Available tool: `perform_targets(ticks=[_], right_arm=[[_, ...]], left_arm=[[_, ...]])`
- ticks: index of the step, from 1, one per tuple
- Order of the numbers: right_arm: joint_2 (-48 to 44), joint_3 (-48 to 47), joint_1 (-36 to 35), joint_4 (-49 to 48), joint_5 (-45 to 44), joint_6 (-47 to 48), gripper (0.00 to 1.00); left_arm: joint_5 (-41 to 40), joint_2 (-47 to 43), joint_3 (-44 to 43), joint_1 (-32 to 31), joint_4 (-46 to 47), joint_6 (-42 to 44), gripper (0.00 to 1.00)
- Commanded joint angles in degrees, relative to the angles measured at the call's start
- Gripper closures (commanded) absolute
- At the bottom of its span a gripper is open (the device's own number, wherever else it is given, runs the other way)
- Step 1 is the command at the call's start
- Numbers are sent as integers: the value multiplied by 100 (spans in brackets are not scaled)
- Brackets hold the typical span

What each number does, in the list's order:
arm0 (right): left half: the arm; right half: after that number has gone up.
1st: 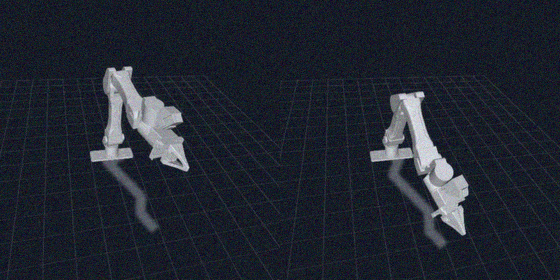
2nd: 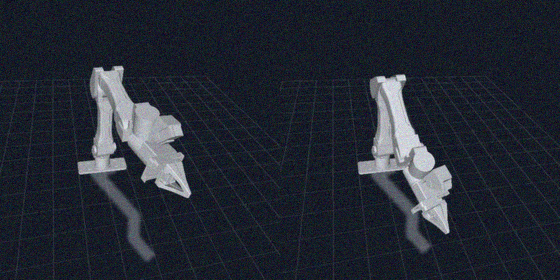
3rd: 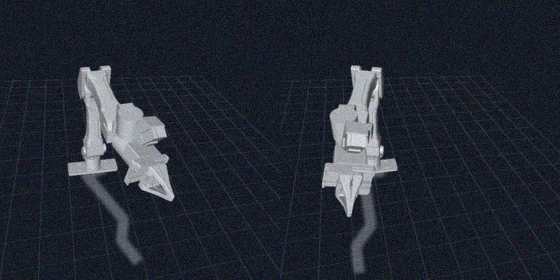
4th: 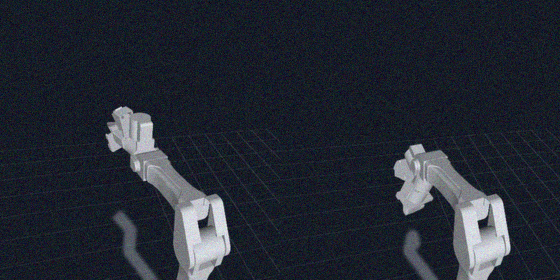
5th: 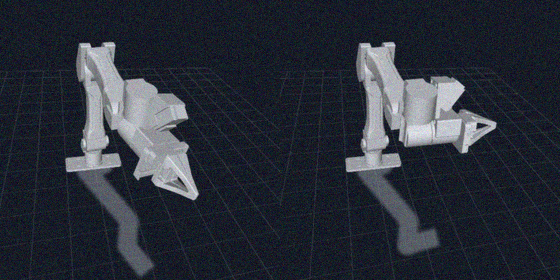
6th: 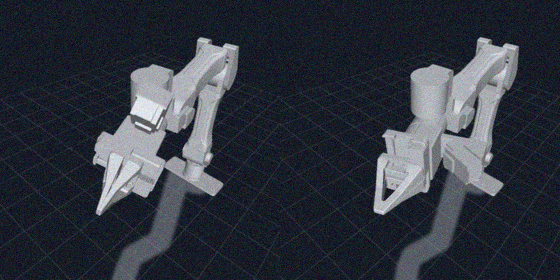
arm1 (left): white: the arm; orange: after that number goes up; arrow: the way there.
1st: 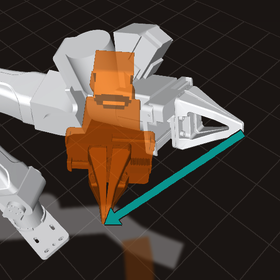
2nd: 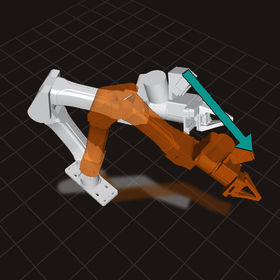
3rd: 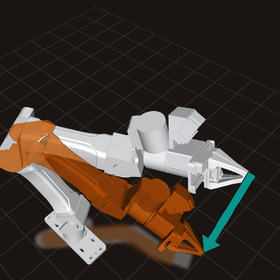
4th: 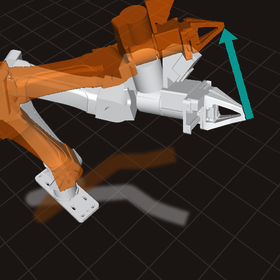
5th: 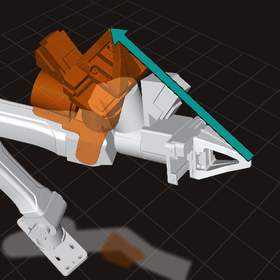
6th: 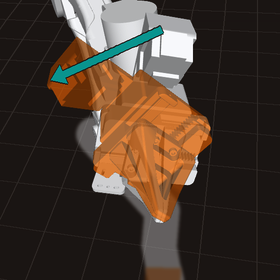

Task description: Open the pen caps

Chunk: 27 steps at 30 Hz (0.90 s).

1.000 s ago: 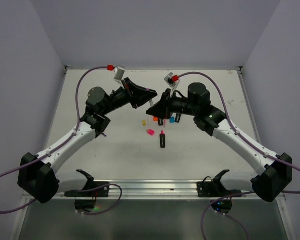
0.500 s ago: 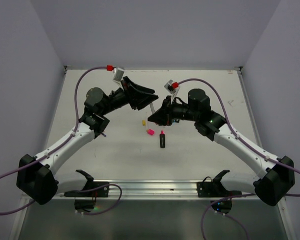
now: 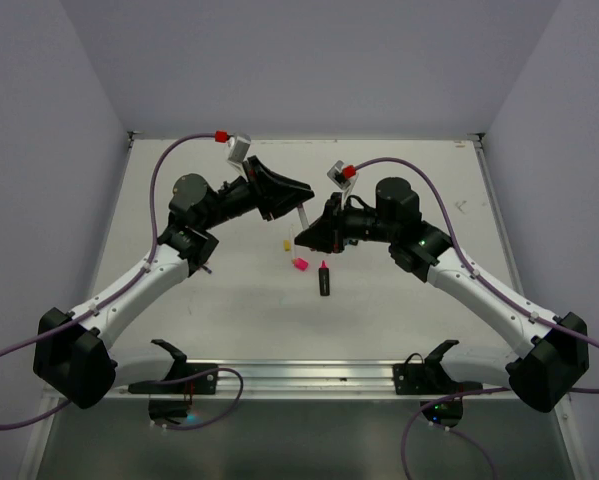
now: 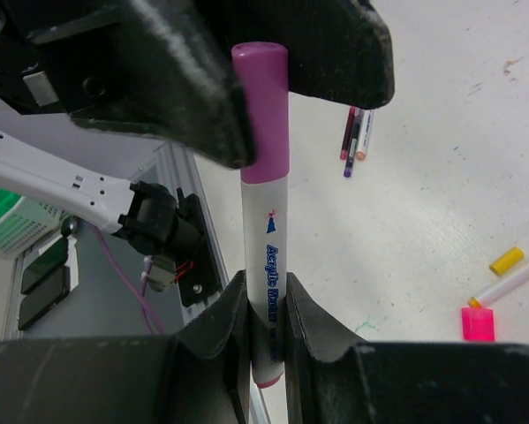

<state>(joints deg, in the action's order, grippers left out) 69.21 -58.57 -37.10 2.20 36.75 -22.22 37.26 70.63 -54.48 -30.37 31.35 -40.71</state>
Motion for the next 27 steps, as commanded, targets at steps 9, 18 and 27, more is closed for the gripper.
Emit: perform_targets(ticks=[9,18,27], right_arm=[[-22,-199,10,-62,25,103,100],[-74,678,10,62,-441,648,100],[-66,1716,10,-430,-177,684,100]], left_arm=[[221,39,-72,-13,29,63,100],[-2353,-497,-133,-4,-666,247,100],[-2987,-594,-282,391,353,239,100]])
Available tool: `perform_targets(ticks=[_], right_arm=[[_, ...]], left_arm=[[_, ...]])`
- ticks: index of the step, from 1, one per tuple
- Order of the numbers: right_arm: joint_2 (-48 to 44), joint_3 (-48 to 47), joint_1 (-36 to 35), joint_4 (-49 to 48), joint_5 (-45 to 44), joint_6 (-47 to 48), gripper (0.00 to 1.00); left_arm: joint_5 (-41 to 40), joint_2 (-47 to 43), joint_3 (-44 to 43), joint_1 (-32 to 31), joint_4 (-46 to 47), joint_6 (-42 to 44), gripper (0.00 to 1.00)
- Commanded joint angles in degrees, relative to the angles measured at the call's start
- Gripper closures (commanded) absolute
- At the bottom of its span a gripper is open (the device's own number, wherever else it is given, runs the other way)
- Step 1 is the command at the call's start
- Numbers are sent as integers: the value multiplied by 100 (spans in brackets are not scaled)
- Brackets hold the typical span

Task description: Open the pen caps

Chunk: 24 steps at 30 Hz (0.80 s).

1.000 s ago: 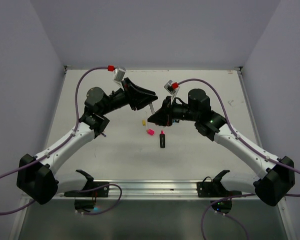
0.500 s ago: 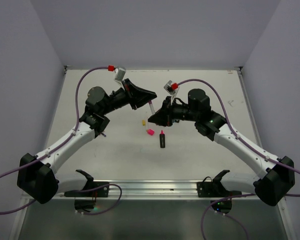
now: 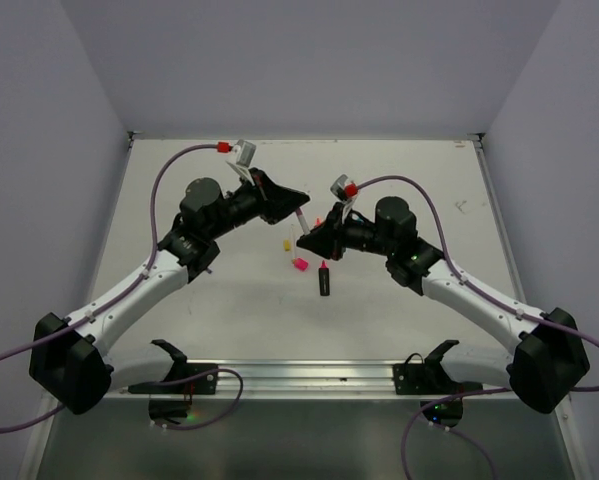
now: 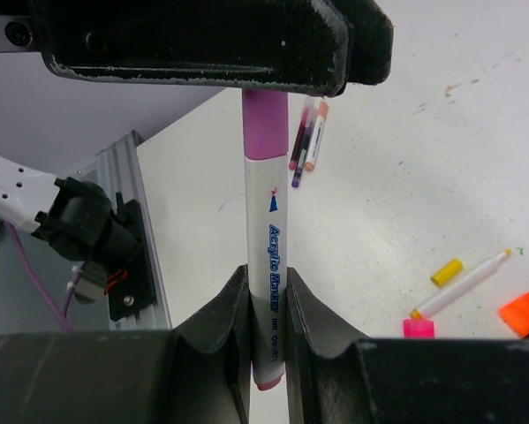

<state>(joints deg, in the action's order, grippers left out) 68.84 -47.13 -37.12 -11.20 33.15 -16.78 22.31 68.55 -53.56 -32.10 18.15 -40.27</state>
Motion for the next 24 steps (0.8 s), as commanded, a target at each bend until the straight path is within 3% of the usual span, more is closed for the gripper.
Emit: perform_targets(ticks=[1,7,12,17,24], right_arm=[[-20,643,12,892,192,139,100],[103,1109,12,296,726,26,100],[51,1400,12,-39,843,-413,100],[-379,1374,74,740,-561,-511,100],[-556,1189,469,2069,-2266,-949,100]], left_arm=[[-1553,-369,-392,616,1744,178,100],[-1862,-334,-366,976,2411,-33,100],[-1301,34,-751,1153,2501,-113,100],[-45,622,-1034,1127,1580,-191,100],[125,1212,-727,495,225,-235,100]])
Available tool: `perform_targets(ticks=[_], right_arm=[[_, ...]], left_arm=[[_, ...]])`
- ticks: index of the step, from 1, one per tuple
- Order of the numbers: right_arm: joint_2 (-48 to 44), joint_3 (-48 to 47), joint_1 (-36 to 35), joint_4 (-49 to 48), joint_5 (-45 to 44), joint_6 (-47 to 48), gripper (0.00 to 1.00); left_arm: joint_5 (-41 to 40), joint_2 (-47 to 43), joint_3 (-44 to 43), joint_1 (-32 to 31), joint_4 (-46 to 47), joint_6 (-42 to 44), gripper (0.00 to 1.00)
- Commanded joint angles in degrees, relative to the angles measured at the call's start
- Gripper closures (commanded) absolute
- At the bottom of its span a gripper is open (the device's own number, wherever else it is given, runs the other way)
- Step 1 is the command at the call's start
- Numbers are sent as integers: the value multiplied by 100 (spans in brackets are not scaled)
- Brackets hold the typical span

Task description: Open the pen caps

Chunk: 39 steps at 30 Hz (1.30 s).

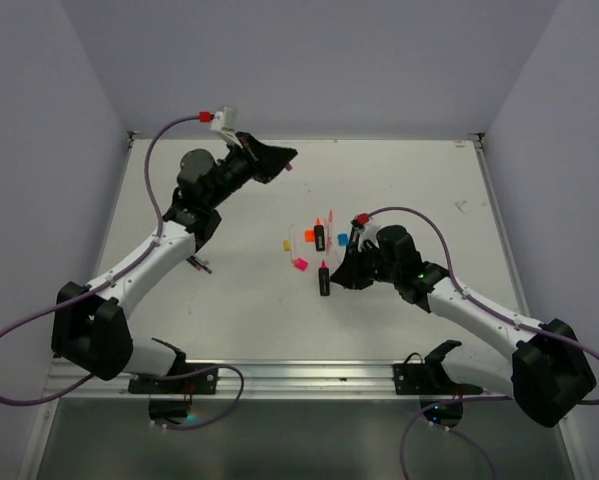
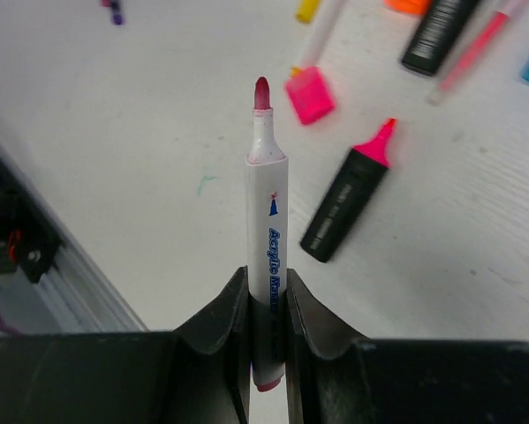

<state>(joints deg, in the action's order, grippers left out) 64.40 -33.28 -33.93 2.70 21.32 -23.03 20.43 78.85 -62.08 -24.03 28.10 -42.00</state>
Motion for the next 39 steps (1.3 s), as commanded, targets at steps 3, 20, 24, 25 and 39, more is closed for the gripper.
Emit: perform_targets(ticks=[3,20,24,25,39], right_arm=[[-68,-153,290,872,-1437,-483,100],[1566,-732,581,882,-1552,-370,100],[1979,-1013,581,977,-1350,-290,100],[2049,-1084,581,978,-1289,-273,99],[2384,-1172,581,1127,-1244,-369,89]], left_arm=[[295,631,240,-655,-1043,-326,100],[-38,3163,-647,-1719,-2080,-538,94],[-188,3303,-673,-1763,-2194,-502,86],[-214,3321,-673,-1763,-2238,-511,84],[-882,2857,-744,-1763,-2783,-415,49]])
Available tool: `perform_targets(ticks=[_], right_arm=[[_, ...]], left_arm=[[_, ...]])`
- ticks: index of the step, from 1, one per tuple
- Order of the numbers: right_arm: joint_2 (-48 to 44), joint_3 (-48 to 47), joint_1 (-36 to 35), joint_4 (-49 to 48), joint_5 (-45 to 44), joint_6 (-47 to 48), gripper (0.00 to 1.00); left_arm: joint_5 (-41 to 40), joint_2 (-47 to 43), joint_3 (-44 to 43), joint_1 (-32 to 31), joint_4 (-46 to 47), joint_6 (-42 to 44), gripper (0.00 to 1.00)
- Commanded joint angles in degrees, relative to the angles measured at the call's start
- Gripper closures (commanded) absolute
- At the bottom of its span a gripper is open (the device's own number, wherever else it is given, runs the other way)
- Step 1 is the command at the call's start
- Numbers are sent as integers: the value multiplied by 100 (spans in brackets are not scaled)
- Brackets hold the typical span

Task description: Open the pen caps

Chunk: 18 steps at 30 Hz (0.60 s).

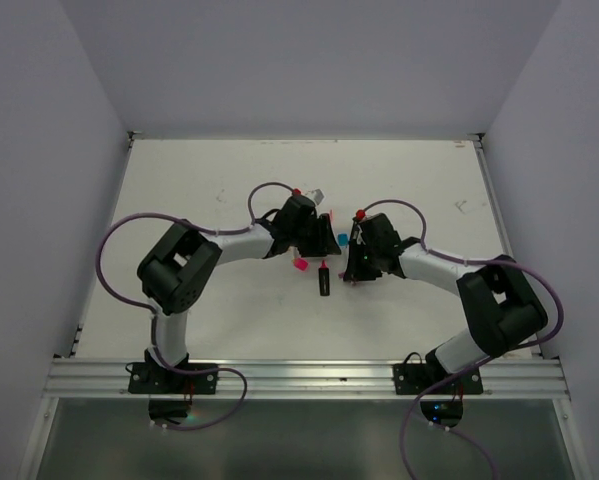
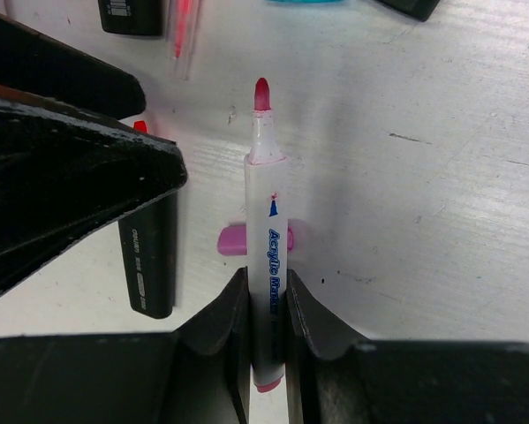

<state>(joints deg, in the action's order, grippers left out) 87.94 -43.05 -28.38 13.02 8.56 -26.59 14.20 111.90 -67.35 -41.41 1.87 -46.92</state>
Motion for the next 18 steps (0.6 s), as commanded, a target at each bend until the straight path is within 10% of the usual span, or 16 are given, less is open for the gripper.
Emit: perform_targets(ticks=[1,5,18], right_arm=[[39,-178,34,96,6,-22,87],[65,-134,26,131,-56,-39,68],[-347,-11,43,227,-152,-22,51]], left_arm=[[-346,-528,-234,-17,-178,95,48],[-602,-932,-322,1,-591,235,38],[-1630,-2839,344,659,-1488,710,18]])
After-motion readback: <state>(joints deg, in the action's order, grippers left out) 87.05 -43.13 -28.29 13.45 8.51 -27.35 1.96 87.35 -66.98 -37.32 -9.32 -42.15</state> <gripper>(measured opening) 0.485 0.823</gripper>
